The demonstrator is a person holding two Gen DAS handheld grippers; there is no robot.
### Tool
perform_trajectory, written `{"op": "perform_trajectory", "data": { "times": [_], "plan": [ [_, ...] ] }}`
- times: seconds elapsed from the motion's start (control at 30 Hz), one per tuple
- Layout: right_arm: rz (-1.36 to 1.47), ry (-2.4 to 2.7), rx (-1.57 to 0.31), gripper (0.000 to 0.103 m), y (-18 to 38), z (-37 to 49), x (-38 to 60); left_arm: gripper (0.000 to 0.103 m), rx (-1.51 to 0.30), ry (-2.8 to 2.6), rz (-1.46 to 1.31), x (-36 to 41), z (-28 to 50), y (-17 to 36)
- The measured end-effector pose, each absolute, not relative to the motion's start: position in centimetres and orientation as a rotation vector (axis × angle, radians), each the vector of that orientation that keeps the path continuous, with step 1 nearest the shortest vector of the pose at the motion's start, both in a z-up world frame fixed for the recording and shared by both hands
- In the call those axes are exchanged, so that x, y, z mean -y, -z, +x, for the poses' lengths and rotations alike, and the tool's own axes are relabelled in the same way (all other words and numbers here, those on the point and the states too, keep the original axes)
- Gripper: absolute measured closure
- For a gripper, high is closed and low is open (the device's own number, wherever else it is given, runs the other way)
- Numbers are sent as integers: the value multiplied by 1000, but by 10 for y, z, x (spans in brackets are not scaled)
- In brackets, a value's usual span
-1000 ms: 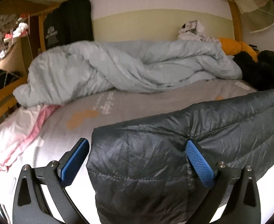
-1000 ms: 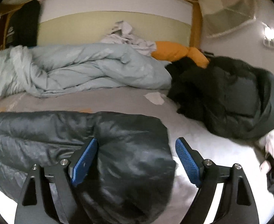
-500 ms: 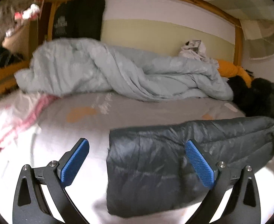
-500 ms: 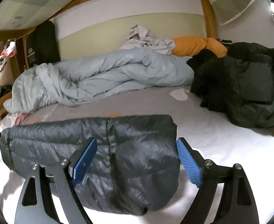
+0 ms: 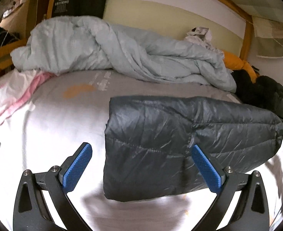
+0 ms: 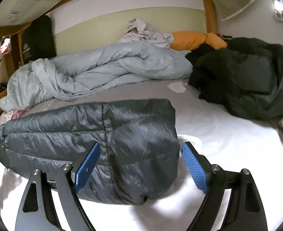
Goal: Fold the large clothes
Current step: 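Open both tools and release the folded jacket, then grasp the folded jacket end with both tools and fold it again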
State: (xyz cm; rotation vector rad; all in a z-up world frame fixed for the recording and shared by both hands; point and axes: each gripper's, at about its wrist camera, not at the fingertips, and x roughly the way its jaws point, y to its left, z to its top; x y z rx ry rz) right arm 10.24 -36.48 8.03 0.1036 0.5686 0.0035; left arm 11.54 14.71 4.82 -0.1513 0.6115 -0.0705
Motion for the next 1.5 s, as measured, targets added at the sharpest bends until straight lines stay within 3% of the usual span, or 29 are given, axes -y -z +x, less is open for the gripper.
{"op": "perform_trajectory", "data": {
  "times": [0.13, 0.23, 0.3, 0.37, 0.4, 0.43, 0.47, 0.5, 0.57, 0.73, 1.0, 1.2, 1.37, 1.43, 1.5],
  "plan": [
    [97, 25, -566, 16, -78, 98, 371, 0, -630, 78, -162, -154, 122, -45],
    [116, -1, -581, 16, -76, 99, 374, 10, -658, 96, -190, -161, 128, -41],
    [122, -33, -601, 16, -73, 103, 376, 28, -683, 124, -225, -165, 131, -36],
    [115, -32, -625, 18, -67, 108, 375, 63, -688, 151, -257, -167, 133, -33],
    [111, -17, -627, 38, -66, 110, 373, 96, -664, 133, -268, -167, 131, -33],
    [109, -12, -629, 55, -67, 112, 371, 99, -631, 119, -272, -167, 129, -36],
    [114, -19, -628, 85, -69, 114, 369, 100, -590, 115, -256, -163, 127, -40],
    [118, -26, -617, 93, -72, 117, 366, 100, -563, 103, -224, -158, 128, -46],
    [70, 5, -564, 95, -83, 125, 356, 101, -521, 78, -151, -147, 138, -57],
    [-9, 57, -565, 96, -90, 173, 341, 100, -554, 30, -107, -145, 188, -61],
    [45, 56, -736, 96, -39, 254, 341, 99, -741, -42, -31, -131, 259, -9],
    [30, 44, -778, 96, -9, 270, 335, 98, -762, -79, 94, -112, 274, 27],
    [-45, 82, -788, 95, -5, 265, 326, 96, -730, -91, 85, -116, 267, 19],
    [-47, 92, -765, 95, -13, 257, 329, 84, -662, -131, 112, -114, 249, 8],
    [7, 101, -734, 89, -25, 245, 339, 55, -532, -171, 121, -117, 217, -9]
  ]
}}
